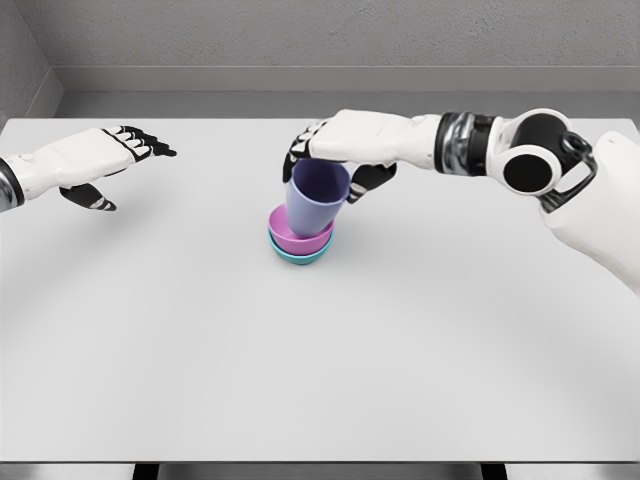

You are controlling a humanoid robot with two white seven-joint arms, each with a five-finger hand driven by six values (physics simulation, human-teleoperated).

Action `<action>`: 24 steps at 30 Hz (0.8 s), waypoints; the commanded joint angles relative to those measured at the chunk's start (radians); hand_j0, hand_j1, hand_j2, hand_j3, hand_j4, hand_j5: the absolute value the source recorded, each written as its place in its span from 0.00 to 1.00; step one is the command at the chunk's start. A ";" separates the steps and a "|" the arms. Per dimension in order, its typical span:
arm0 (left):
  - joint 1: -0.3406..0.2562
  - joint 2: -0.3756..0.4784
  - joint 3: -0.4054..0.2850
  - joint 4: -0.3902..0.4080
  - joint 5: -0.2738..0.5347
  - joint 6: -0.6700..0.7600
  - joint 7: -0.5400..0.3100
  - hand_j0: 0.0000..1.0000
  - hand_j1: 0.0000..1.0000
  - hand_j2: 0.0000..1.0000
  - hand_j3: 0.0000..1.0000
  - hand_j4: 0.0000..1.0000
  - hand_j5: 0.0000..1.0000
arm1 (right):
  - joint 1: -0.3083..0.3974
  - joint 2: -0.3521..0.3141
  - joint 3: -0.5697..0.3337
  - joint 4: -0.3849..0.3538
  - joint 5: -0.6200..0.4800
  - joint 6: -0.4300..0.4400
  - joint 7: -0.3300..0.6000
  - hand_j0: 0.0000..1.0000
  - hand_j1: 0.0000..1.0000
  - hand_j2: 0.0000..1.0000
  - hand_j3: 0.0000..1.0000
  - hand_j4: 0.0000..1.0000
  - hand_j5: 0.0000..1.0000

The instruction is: Stacking bowl and cup with both arms

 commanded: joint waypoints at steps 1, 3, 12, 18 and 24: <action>0.000 0.001 0.001 0.000 0.006 0.001 0.001 1.00 1.00 1.00 1.00 1.00 1.00 | 0.000 0.006 0.003 0.007 -0.003 0.004 -0.001 0.80 0.80 0.80 0.80 0.80 0.80; 0.000 0.001 0.001 0.000 0.006 0.001 0.001 1.00 1.00 1.00 1.00 1.00 1.00 | 0.000 0.007 0.005 0.007 -0.003 0.004 -0.001 0.84 0.84 0.84 0.84 0.84 0.84; 0.000 0.001 0.001 0.000 0.006 0.001 0.001 1.00 1.00 1.00 1.00 1.00 1.00 | -0.002 0.009 0.014 0.007 -0.003 0.005 -0.001 0.98 0.98 0.98 0.98 0.98 0.98; 0.000 0.001 0.001 0.000 0.007 0.001 0.001 1.00 1.00 1.00 1.00 1.00 1.00 | -0.002 0.007 0.012 0.004 -0.003 0.004 -0.001 0.98 0.98 0.98 0.98 0.98 0.98; 0.000 0.001 0.001 0.000 0.009 0.001 0.001 1.00 1.00 1.00 1.00 1.00 1.00 | -0.002 0.007 0.012 0.002 -0.003 0.004 -0.001 0.98 0.98 0.98 0.98 0.98 0.98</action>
